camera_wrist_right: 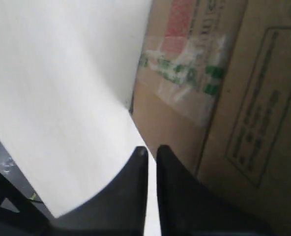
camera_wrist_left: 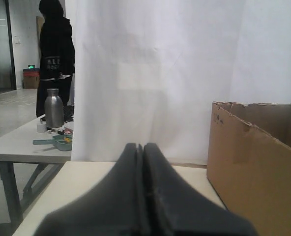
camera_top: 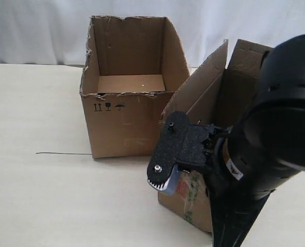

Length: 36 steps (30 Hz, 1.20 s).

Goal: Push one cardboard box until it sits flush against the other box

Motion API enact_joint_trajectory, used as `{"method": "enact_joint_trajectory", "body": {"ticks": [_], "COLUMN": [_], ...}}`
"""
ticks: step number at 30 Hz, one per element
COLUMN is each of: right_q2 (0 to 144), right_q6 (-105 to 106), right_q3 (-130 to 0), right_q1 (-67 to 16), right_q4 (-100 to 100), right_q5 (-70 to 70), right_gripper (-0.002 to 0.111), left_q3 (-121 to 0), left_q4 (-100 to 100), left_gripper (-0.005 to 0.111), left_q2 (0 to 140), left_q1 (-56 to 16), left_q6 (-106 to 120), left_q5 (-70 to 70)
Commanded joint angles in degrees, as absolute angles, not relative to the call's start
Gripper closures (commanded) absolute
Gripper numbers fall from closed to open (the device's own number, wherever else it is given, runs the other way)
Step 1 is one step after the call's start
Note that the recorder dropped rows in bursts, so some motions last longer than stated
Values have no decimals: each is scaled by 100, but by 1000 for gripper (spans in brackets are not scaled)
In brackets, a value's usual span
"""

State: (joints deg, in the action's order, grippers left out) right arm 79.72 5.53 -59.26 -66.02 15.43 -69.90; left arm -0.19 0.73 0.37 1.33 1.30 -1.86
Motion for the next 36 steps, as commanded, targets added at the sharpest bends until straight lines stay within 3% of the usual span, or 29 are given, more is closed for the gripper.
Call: {"method": "enact_joint_trajectory", "body": {"ticks": [1, 36], "right_q2": [7985, 8584], "right_q6": [499, 76], "right_q3": [-5900, -5900], "right_q1": [-6610, -6598], "right_q4": [1988, 4631], "right_q5": [-6996, -6996], "right_gripper": [103, 103], "left_q3": [0, 0], "left_q4": [65, 65], "left_gripper": [107, 107], "left_q2": [16, 16], "left_q1": [92, 92], "left_q6": [128, 128], "left_q5": [-216, -216]}}
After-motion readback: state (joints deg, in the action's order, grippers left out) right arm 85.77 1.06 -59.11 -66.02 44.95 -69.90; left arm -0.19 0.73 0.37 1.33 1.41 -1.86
